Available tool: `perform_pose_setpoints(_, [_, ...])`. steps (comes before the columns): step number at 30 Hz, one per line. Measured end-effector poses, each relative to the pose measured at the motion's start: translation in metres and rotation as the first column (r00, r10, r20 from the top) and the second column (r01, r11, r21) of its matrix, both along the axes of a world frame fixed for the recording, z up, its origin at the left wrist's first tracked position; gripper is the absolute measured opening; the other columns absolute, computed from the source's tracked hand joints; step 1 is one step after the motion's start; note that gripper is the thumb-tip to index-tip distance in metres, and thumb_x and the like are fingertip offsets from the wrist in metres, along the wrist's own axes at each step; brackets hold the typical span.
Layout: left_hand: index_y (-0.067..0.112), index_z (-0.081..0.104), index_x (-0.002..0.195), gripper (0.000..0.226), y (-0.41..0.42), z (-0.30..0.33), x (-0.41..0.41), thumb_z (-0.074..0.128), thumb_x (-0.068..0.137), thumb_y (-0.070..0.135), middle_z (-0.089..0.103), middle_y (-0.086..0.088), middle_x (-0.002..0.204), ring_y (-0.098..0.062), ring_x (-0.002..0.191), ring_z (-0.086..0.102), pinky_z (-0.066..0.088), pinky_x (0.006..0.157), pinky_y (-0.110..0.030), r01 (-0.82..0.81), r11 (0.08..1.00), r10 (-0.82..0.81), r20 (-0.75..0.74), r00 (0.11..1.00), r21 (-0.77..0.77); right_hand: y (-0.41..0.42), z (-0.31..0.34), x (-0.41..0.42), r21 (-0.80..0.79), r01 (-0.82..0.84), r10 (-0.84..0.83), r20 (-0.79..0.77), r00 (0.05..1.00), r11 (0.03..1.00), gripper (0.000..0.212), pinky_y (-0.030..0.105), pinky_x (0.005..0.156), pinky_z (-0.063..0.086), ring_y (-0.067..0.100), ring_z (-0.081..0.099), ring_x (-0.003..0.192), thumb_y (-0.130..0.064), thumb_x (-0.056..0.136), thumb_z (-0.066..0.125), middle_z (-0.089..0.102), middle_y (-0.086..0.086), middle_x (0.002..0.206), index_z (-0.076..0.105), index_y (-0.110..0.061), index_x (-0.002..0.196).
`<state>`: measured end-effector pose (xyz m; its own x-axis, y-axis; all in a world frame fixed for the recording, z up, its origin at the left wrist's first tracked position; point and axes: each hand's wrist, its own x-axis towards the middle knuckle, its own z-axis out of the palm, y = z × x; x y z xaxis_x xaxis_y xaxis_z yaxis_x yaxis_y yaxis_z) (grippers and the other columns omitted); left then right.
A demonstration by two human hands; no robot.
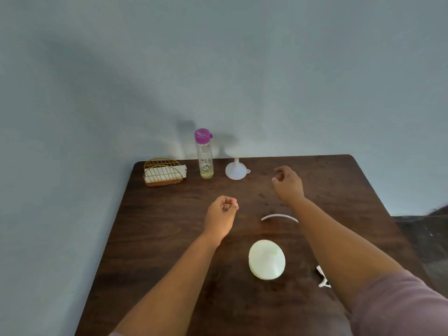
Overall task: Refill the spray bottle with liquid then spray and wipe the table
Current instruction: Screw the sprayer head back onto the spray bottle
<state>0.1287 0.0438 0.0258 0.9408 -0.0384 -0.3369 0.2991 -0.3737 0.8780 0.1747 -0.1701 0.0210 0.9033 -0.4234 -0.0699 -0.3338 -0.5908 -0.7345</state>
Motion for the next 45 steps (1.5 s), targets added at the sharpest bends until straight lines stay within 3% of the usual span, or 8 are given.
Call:
perform_pose_setpoints(6, [0.024,0.062,0.111,0.015,-0.004,0.005,-0.057,0.053,0.098,0.027,0.066,0.01,0.104,-0.005,0.096,0.06,0.045,0.077,-0.016,0.221,0.968,-0.238,0.154,0.959,0.121,-0.036,0.005,-0.122,-0.041,0.213,-0.213,0.007,0.977,0.976,0.022,0.025,0.08,0.04,0.018,0.057,0.088,-0.011,0.088,0.056,0.063,0.002,0.097,0.063,-0.012,0.108])
perform_pose_setpoints(10, [0.022,0.062,0.116,0.02,-0.004,0.005,-0.079,0.051,0.1,0.024,0.066,0.008,0.11,-0.006,0.099,0.059,0.047,0.084,-0.019,0.277,0.946,-0.311,0.234,0.921,0.166,-0.044,-0.018,-0.191,-0.077,0.275,-0.281,-0.101,0.954,0.958,0.024,0.029,0.082,0.047,0.022,0.06,0.095,-0.015,0.086,0.059,0.063,0.004,0.105,0.063,-0.015,0.109])
perform_pose_setpoints(15, [0.018,0.063,0.118,0.024,-0.003,0.003,-0.095,0.05,0.099,0.021,0.067,0.003,0.114,-0.014,0.108,0.06,0.051,0.095,-0.035,0.267,0.952,-0.301,0.302,0.905,0.149,-0.039,-0.044,-0.234,-0.171,0.181,-0.227,-0.311,0.923,0.969,0.051,0.038,0.103,0.037,0.03,0.043,0.125,-0.028,0.085,0.067,0.05,0.013,0.13,0.05,-0.014,0.131])
perform_pose_setpoints(19, [0.017,0.061,0.124,0.034,-0.003,0.008,-0.103,0.049,0.093,0.008,0.064,0.002,0.121,-0.017,0.118,0.055,0.048,0.102,-0.039,0.299,0.941,-0.336,0.318,0.887,0.16,-0.03,-0.056,-0.251,-0.259,0.079,-0.198,-0.472,0.859,0.963,0.069,0.042,0.103,0.039,0.027,0.032,0.132,-0.04,0.086,0.065,0.039,0.004,0.141,0.034,-0.017,0.143])
perform_pose_setpoints(25, [0.022,0.053,0.132,0.053,-0.008,0.009,-0.105,0.056,0.082,0.003,0.058,0.008,0.127,-0.015,0.124,0.047,0.045,0.105,-0.043,0.314,0.927,-0.361,0.264,0.894,0.204,-0.031,-0.064,-0.252,-0.427,-0.024,-0.182,-0.434,0.882,0.904,0.044,0.036,0.093,0.039,0.024,0.036,0.123,-0.033,0.088,0.058,0.044,0.0,0.132,0.045,-0.019,0.128])
perform_pose_setpoints(32, [0.024,0.045,0.14,0.069,-0.011,0.001,-0.112,0.074,0.079,0.018,0.053,0.008,0.136,-0.015,0.129,0.042,0.042,0.106,-0.036,0.328,0.889,-0.41,0.233,0.882,0.321,-0.04,-0.065,-0.251,-0.529,-0.16,-0.136,-0.476,0.869,0.833,0.05,0.037,0.094,0.041,0.022,0.035,0.119,-0.048,0.083,0.065,0.037,0.001,0.127,0.053,-0.02,0.122])
perform_pose_setpoints(38, [0.027,0.04,0.144,0.079,-0.01,-0.001,-0.123,0.08,0.076,0.027,0.051,0.012,0.139,-0.015,0.132,0.036,0.038,0.109,-0.039,0.326,0.877,-0.41,0.195,0.891,0.352,-0.043,-0.067,-0.252,-0.244,-0.094,-0.008,-0.387,0.922,0.965,0.052,0.036,0.098,0.041,0.025,0.028,0.129,-0.047,0.084,0.067,0.03,0.003,0.14,0.056,-0.011,0.12])
perform_pose_setpoints(45, [0.027,0.046,0.139,0.064,-0.008,0.01,-0.125,0.06,0.083,0.001,0.052,0.011,0.136,-0.014,0.131,0.039,0.039,0.11,-0.048,0.238,0.954,-0.281,0.269,0.921,0.179,-0.046,-0.009,-0.245,-0.082,-0.149,0.12,-0.286,0.951,0.985,0.057,0.029,0.094,0.039,0.024,0.044,0.123,-0.049,0.084,0.065,0.032,0.006,0.144,0.053,-0.007,0.122])
